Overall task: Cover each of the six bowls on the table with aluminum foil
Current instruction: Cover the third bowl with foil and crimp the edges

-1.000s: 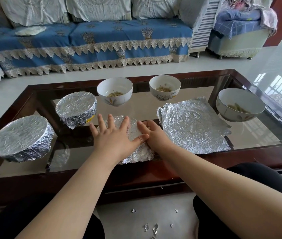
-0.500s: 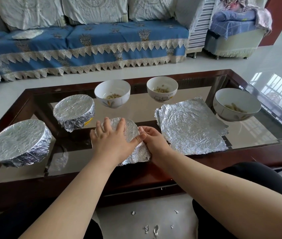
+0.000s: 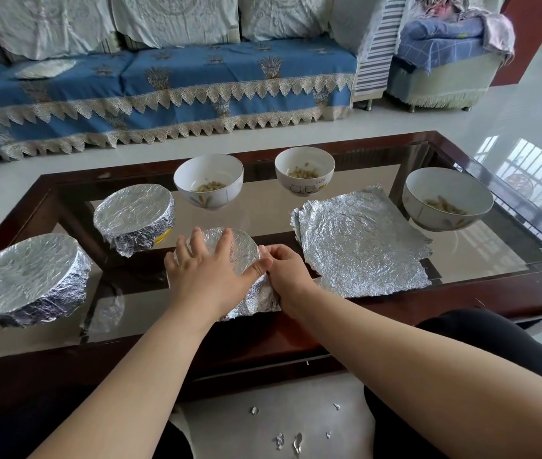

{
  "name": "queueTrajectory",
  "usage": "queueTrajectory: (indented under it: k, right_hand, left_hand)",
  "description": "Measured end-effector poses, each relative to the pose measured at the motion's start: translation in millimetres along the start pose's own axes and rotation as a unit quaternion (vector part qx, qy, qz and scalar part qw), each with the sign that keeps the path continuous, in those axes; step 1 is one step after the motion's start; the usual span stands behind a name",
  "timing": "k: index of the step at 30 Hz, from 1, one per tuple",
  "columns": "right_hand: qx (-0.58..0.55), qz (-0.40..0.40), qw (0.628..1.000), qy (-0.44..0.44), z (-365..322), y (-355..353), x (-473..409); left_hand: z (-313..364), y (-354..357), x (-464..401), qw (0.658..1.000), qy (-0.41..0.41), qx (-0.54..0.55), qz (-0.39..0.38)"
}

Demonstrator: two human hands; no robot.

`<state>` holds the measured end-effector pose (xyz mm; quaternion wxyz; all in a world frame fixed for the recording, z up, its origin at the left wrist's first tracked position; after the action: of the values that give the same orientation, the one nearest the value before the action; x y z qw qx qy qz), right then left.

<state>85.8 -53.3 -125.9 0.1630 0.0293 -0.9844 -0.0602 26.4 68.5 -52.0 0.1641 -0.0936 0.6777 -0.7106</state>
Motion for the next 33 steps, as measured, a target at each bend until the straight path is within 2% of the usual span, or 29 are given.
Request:
queueTrajectory:
  k: [4, 9, 12, 15, 23, 28, 33]
  right_hand:
    - [0.025, 0.015, 0.997, -0.064, -14.9, -1.8, -2.1]
    - [0.133, 0.021, 0.975, -0.176, -40.0, -3.2, 8.2]
    - [0.110, 0.025, 0.979, -0.168, -45.0, -9.9, 11.6]
    - [0.154, 0.003, 0.973, -0.172, -41.7, -10.4, 20.6]
    - [0.222, -0.036, 0.955, -0.193, -23.6, 1.4, 29.6]
    - [0.264, -0.019, 0.943, -0.203, -25.8, 1.0, 27.0]
    - [0.257, -0.012, 0.943, -0.210, -25.7, 0.3, 30.6]
  left_hand:
    - [1.0, 0.4, 0.5, 1.000, 0.000, 0.001, -0.004]
    - [2.9, 2.1, -0.9, 1.000, 0.001, 0.005, -0.020]
    - [2.3, 2.7, -0.1, 1.000, -0.008, -0.004, -0.028]
    - [-0.1, -0.7, -2.2, 0.999, -0.012, 0.010, -0.042]
    - [-4.8, -9.2, -1.1, 0.997, 0.010, -0.075, 0.003]
    - [2.0, 2.5, -8.1, 0.998, 0.068, -0.013, -0.002]
    - [1.6, 10.6, -10.4, 0.997, 0.068, 0.016, -0.023]
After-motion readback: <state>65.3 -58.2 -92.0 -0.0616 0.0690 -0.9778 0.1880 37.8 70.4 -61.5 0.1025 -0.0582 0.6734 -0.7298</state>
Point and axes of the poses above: each hand's wrist, its own x-axis away from the middle knuckle, its own y-axis out of the palm, z = x × y, the point moved 9 cm from there along -x, towards the middle knuckle, and after that the axes turned 9 degrees about z, right-handed, at the moved point
